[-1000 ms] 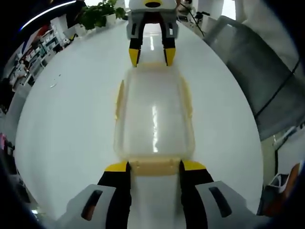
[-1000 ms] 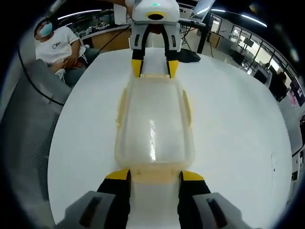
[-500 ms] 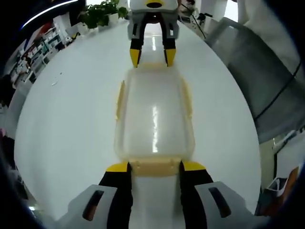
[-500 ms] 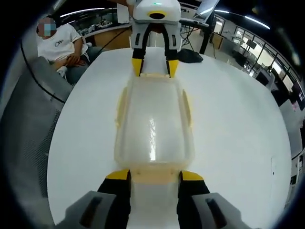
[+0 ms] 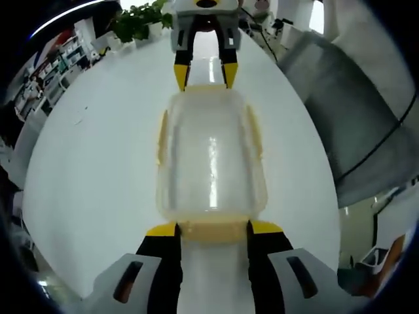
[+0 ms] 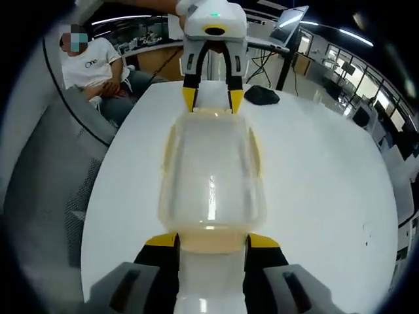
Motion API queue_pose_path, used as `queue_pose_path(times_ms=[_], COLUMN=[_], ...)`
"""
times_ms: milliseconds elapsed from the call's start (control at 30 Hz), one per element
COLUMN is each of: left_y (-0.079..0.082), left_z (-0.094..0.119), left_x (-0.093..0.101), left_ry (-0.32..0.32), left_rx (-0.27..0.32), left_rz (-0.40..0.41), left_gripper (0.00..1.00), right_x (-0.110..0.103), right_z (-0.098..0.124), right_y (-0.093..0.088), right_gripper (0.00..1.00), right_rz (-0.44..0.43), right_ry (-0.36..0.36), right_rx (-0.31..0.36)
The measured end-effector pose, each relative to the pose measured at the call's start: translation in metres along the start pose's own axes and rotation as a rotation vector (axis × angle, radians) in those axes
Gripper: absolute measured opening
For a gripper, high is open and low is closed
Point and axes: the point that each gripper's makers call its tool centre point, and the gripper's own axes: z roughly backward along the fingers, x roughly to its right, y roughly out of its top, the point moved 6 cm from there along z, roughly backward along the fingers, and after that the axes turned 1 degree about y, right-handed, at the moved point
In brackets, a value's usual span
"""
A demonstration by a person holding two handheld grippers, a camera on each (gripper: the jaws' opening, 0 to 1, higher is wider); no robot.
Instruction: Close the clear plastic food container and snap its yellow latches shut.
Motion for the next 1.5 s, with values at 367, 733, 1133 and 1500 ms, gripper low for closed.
queue_pose_path(times_ms=[367,733,1133,1500], left_y=[0.027,0.07,0.119,0.156], left_z=[0.028,0.022,0.005,-0.017], left_x=[-0.006,-0.006,-0.006,-0.007], left_ry=[0.01,0.023,0.03,0.022], left_rx=[-0.008,0.003,0.012,0.022], left_rz=[-0.006,-0.026,-0.054,-0.066], left_gripper=[0.36,0.36,0.36,0.36], right_x=[0.003,-0.003,-0.01,-0.015], right_z=[0.034,0.07,0.099,0.119], right_y=[0.005,-0.022,-0.061,-0.099], right_gripper=[0.36,0.36,0.36,0.36], right_rz=[0.001,0.004,-0.007,-0.022], right_ry=[-0.007,-0.033,-0.06,-0.067], right_rx=[0.032,0.024,0.014,0.004])
